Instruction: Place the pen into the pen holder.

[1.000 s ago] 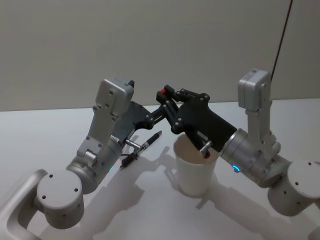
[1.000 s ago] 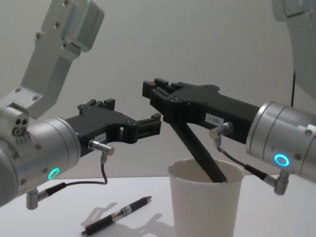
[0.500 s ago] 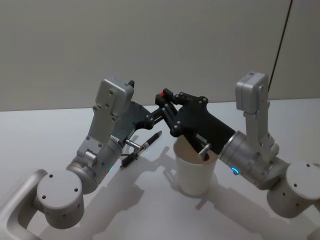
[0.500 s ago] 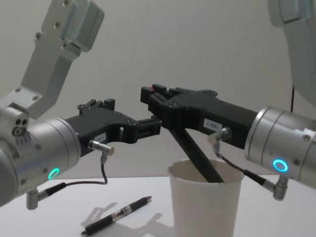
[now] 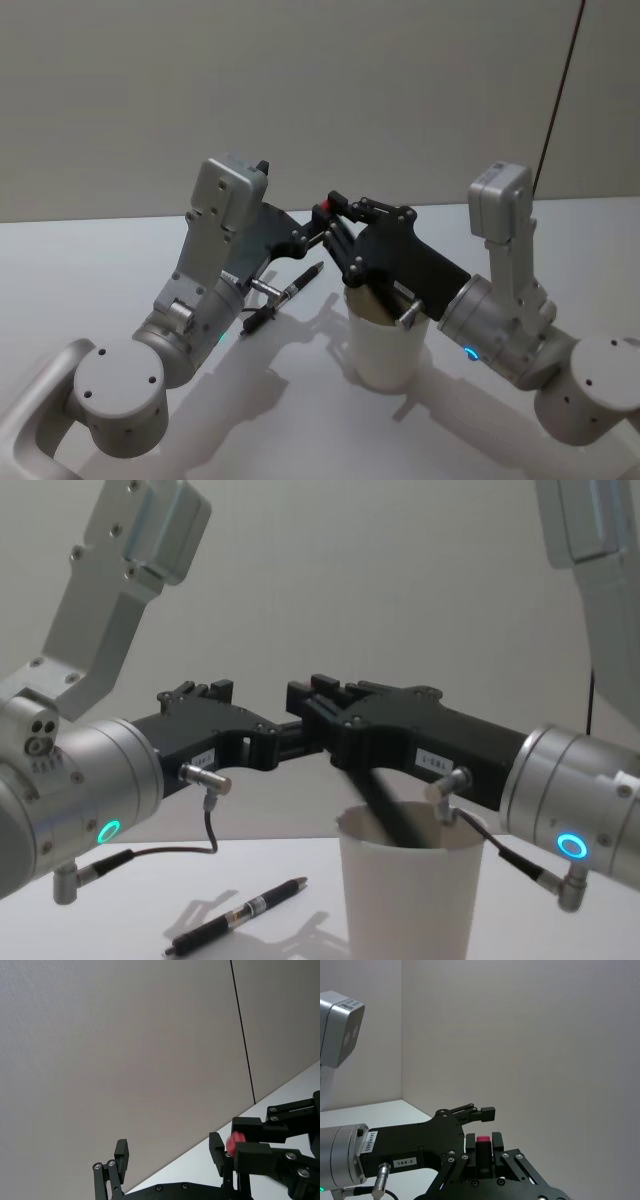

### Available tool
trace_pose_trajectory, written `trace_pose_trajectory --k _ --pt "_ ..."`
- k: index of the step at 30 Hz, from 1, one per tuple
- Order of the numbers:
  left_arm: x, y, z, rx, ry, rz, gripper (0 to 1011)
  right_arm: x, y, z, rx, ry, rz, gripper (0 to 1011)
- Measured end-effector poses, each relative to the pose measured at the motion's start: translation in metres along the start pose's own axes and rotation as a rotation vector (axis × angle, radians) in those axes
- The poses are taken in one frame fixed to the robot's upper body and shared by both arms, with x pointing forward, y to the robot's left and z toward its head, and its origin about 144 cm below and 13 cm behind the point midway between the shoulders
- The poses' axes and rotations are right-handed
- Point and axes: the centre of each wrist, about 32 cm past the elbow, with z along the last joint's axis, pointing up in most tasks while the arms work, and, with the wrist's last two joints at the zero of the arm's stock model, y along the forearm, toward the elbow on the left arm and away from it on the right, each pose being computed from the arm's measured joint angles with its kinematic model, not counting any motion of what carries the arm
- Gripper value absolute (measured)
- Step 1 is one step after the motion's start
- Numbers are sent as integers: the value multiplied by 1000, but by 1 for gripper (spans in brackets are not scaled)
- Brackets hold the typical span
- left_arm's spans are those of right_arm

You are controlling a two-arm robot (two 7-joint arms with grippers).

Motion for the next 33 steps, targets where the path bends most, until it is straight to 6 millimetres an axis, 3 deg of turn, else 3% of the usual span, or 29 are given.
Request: trace_pose_trajectory --k 11,20,25,29,33 --pt "0 0 0 0 0 0 999 0 -1 -3 -4 0 2 465" --pt "0 0 0 0 0 0 1001 0 -2 -3 -3 -3 3 764" --pt "0 0 0 0 0 0 1001 7 -6 8 16 -23 2 927" --pt "0 0 0 0 0 0 1000 17 -13 21 37 -42 -8 1001" --pt "0 0 0 0 0 0 1001 28 -25 34 57 -57 -31 1001"
